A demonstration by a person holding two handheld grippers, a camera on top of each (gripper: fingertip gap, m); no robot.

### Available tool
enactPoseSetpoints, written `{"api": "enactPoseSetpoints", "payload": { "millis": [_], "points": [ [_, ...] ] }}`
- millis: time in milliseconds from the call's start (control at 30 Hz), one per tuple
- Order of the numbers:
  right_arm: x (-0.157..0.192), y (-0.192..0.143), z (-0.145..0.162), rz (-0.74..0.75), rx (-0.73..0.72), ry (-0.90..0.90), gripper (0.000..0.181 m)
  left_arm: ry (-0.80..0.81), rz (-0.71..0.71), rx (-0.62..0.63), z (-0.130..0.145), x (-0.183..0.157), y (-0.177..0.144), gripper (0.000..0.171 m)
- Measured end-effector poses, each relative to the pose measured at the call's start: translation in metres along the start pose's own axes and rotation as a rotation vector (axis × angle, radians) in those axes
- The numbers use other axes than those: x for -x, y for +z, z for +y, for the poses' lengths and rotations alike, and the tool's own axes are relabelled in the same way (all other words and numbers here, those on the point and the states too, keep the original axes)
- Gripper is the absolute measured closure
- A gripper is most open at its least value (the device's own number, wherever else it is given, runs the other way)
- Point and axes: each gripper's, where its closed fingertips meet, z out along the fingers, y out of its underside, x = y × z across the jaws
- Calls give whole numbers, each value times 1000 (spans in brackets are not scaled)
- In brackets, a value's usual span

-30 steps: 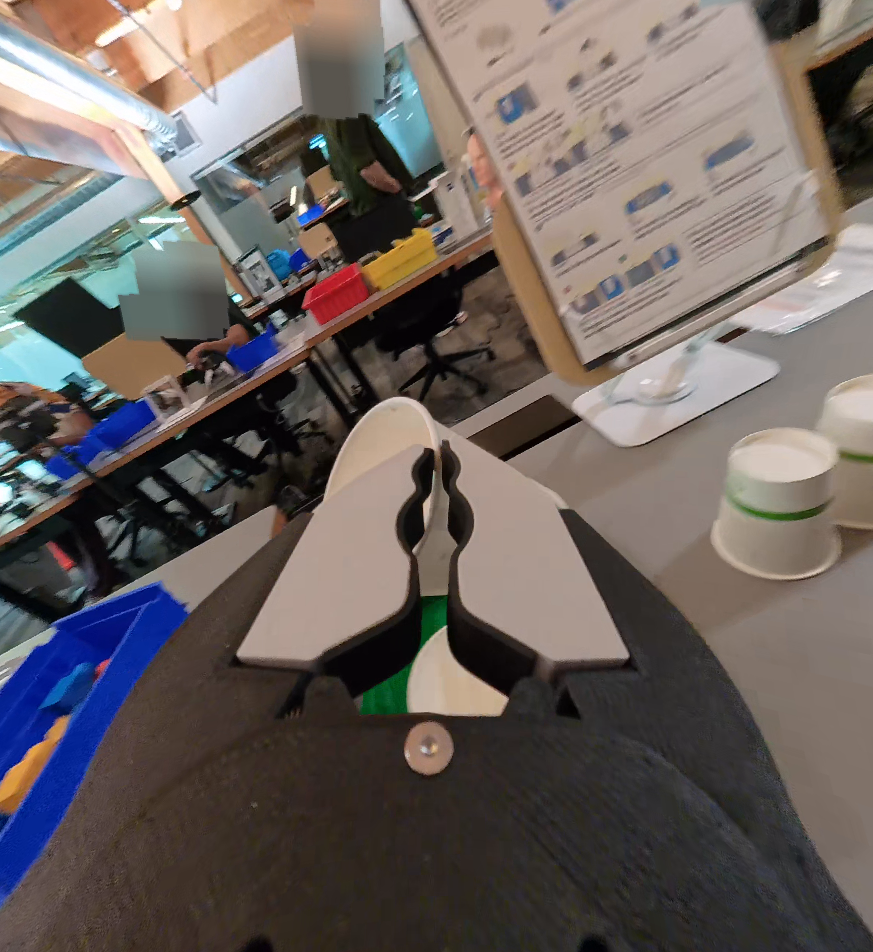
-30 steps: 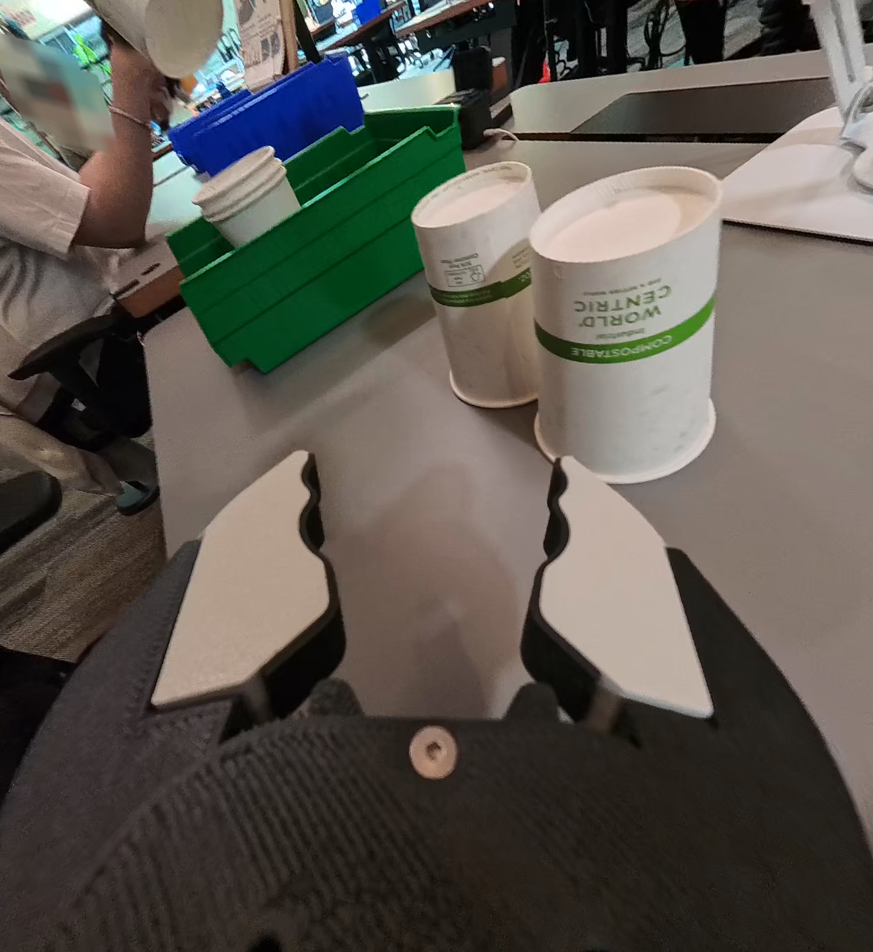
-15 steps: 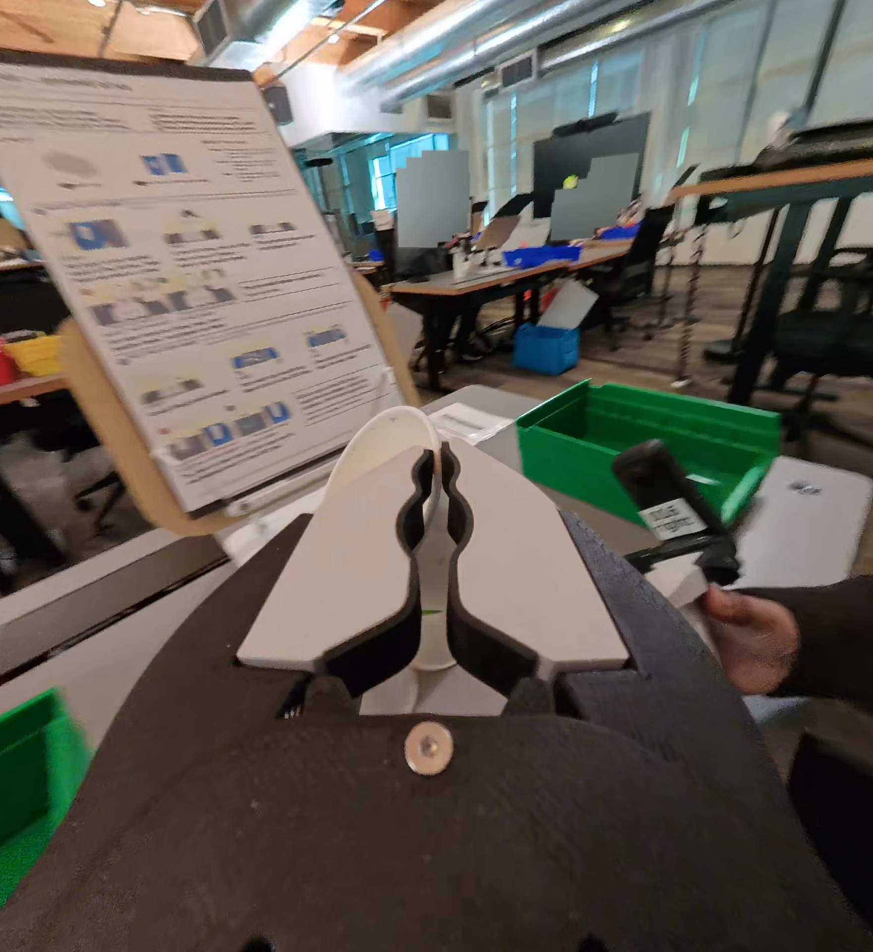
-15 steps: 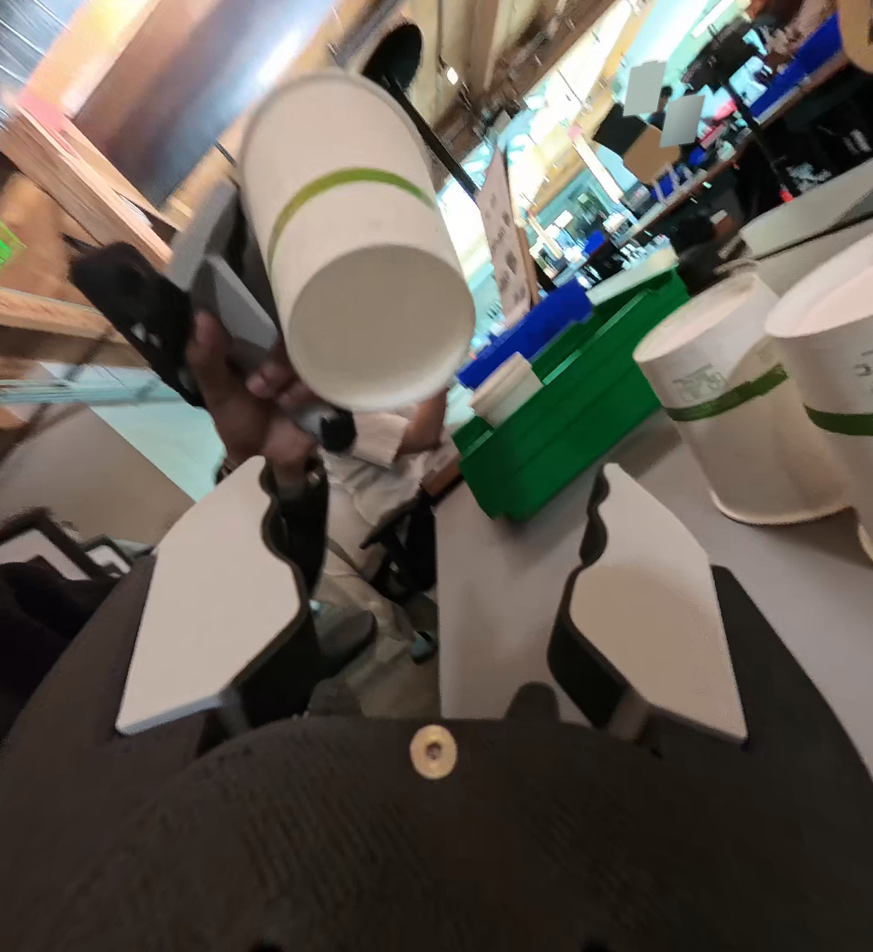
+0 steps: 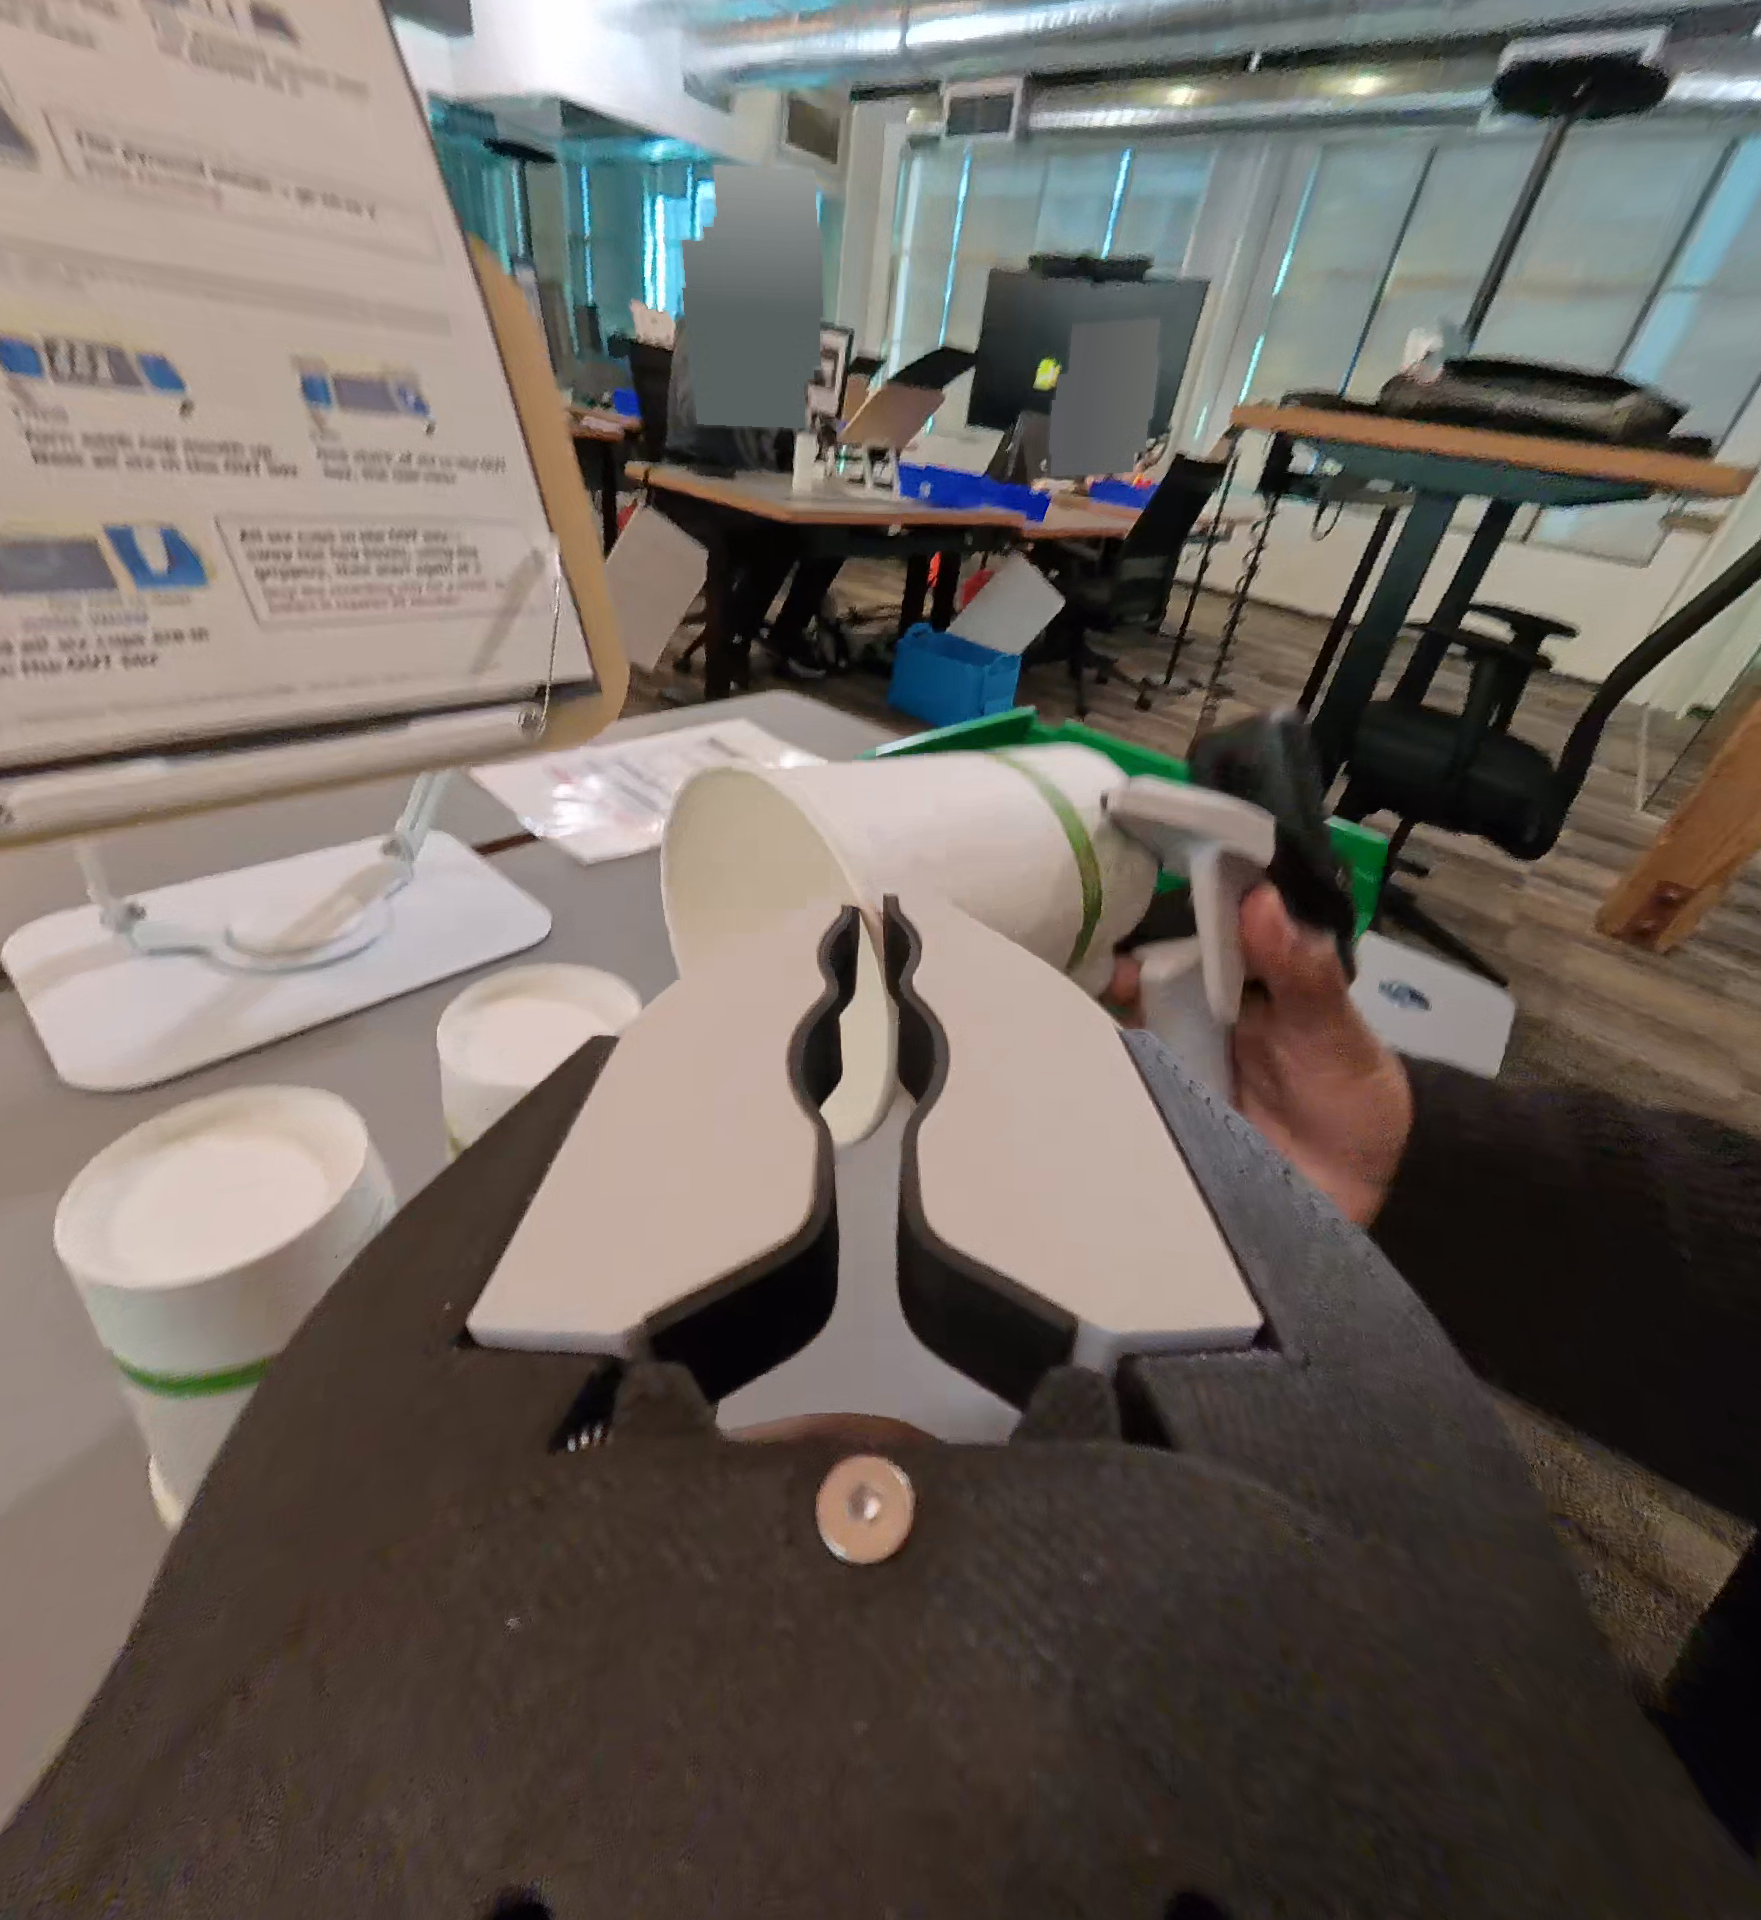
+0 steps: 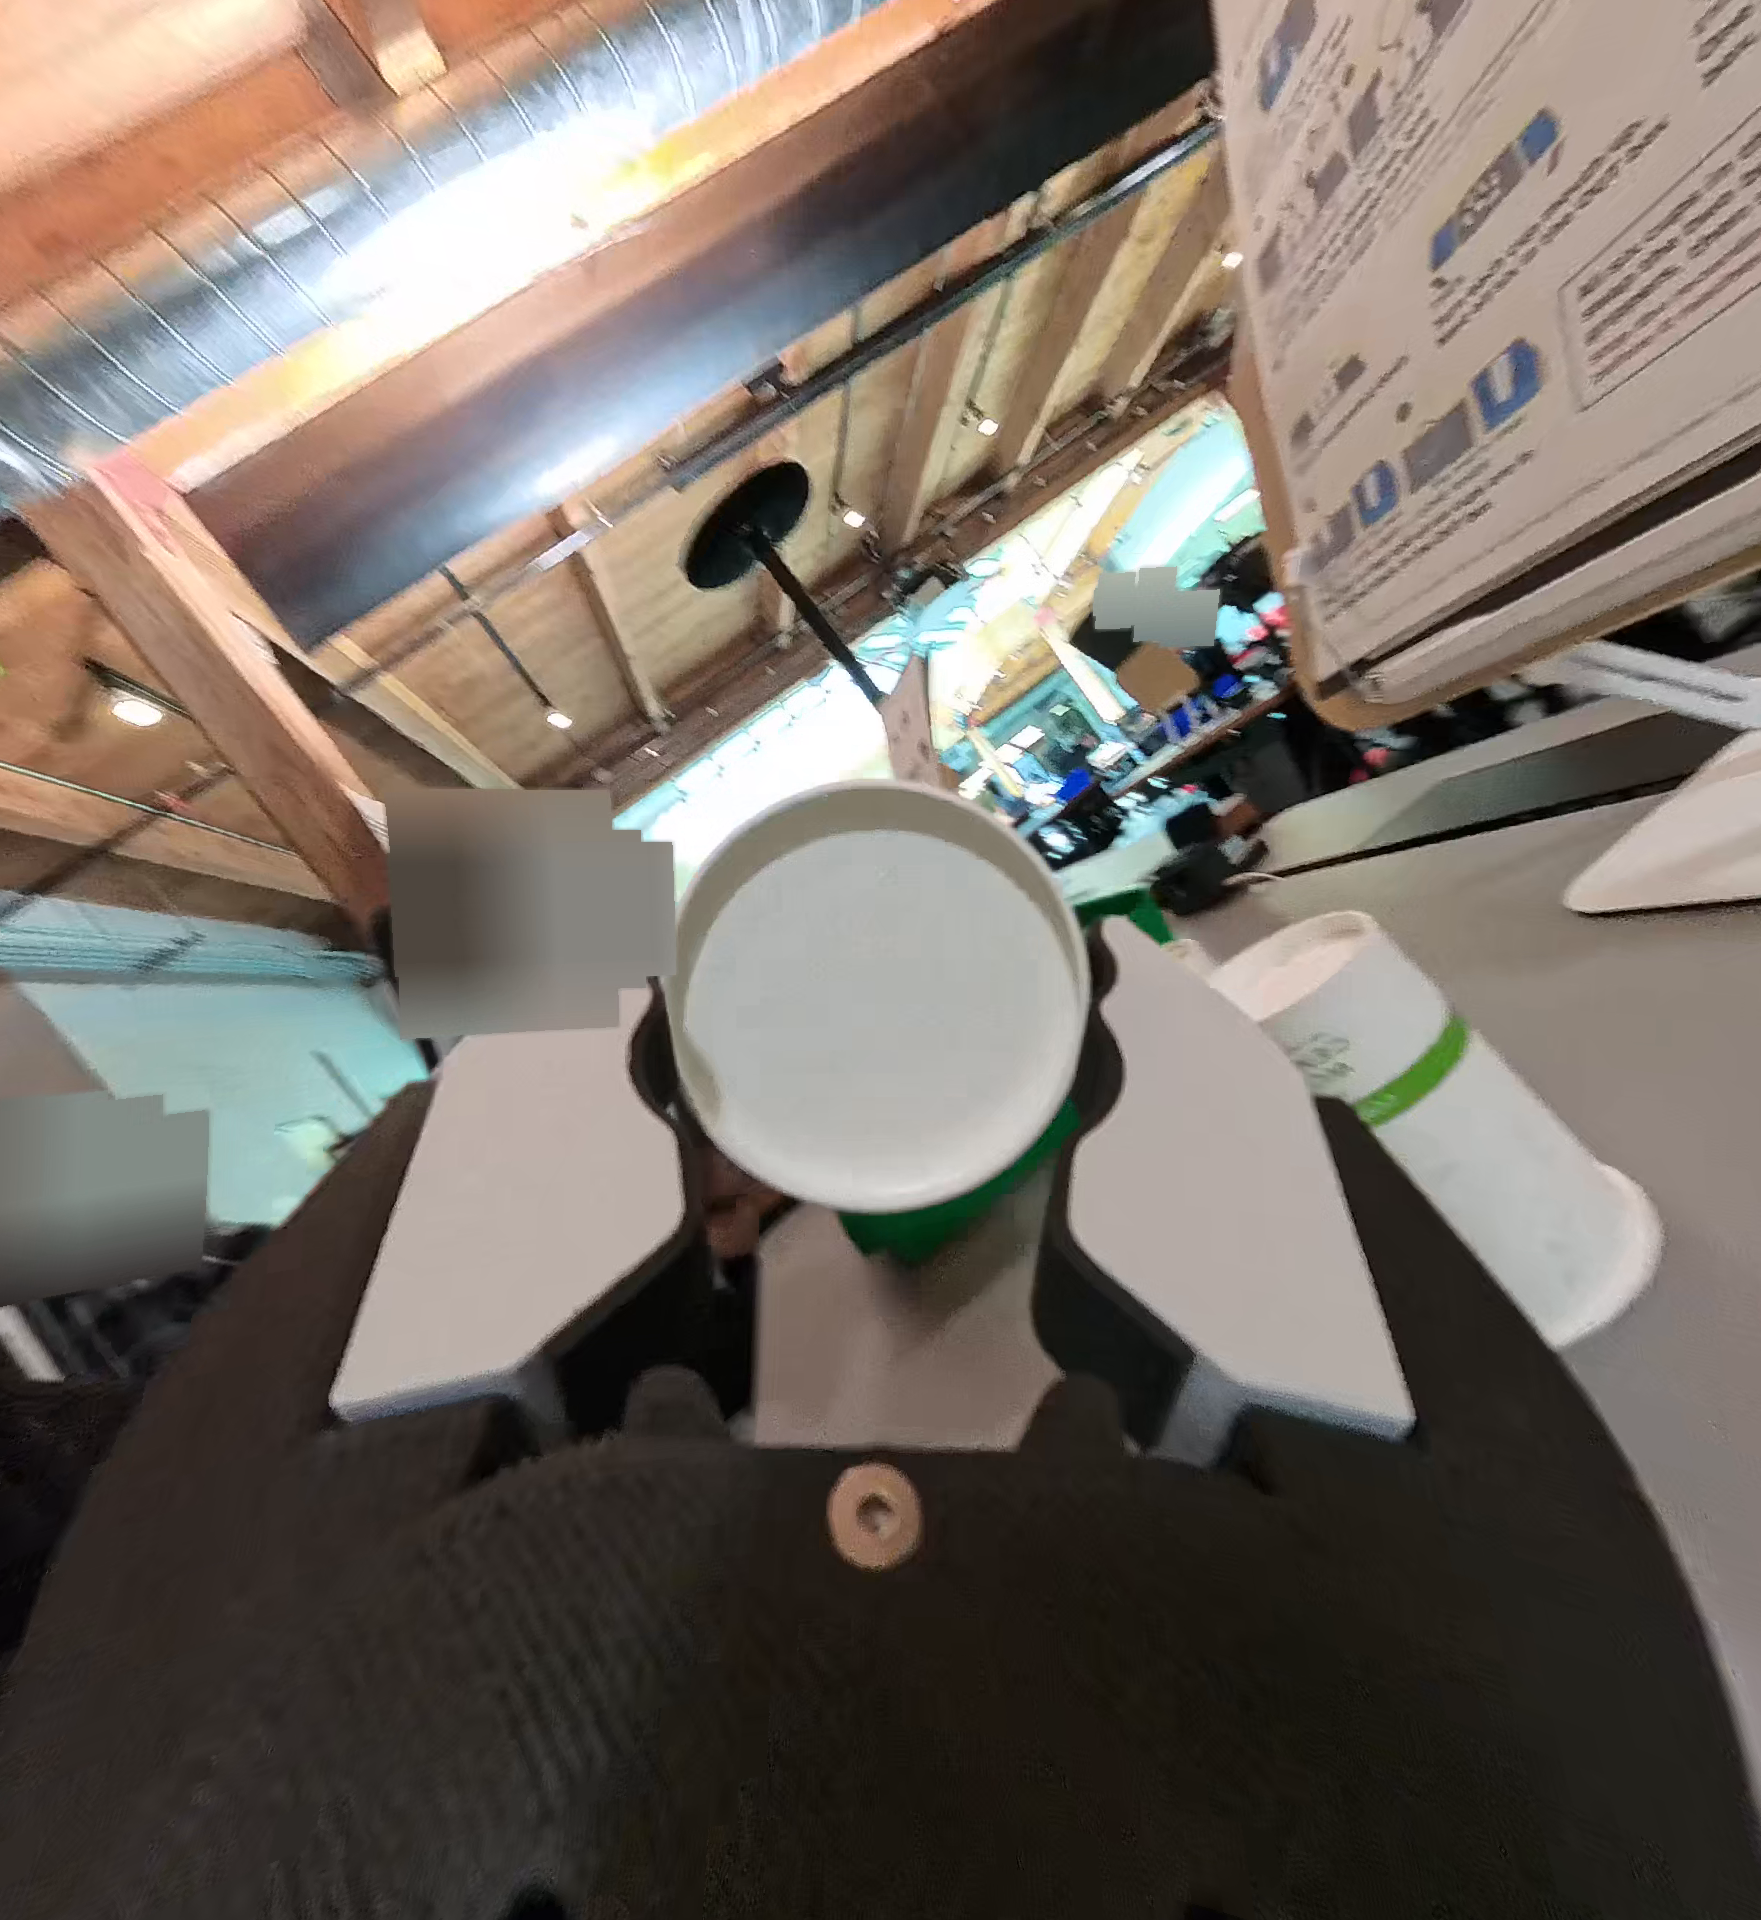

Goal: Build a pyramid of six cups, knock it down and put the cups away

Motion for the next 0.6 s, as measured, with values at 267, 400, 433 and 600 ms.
{"api": "enactPoseSetpoints", "payload": {
  "millis": [267, 400, 433, 600],
  "points": [
    [-49, -21, -20, 435, 374, -445, 104, -22, -85, 192, 89, 31, -33, 158],
    [-84, -33, -11, 637, 695, -559, 104, -57, -109, 282, 129, 45, -45, 157],
    [-90, -32, -5, 650, 754, -555, 104, -71, -107, 296, 133, 47, -45, 157],
    [-129, -38, 19, 798, 1073, -561, 104, -102, -84, 276, 125, 48, -44, 157]
  ]
}}
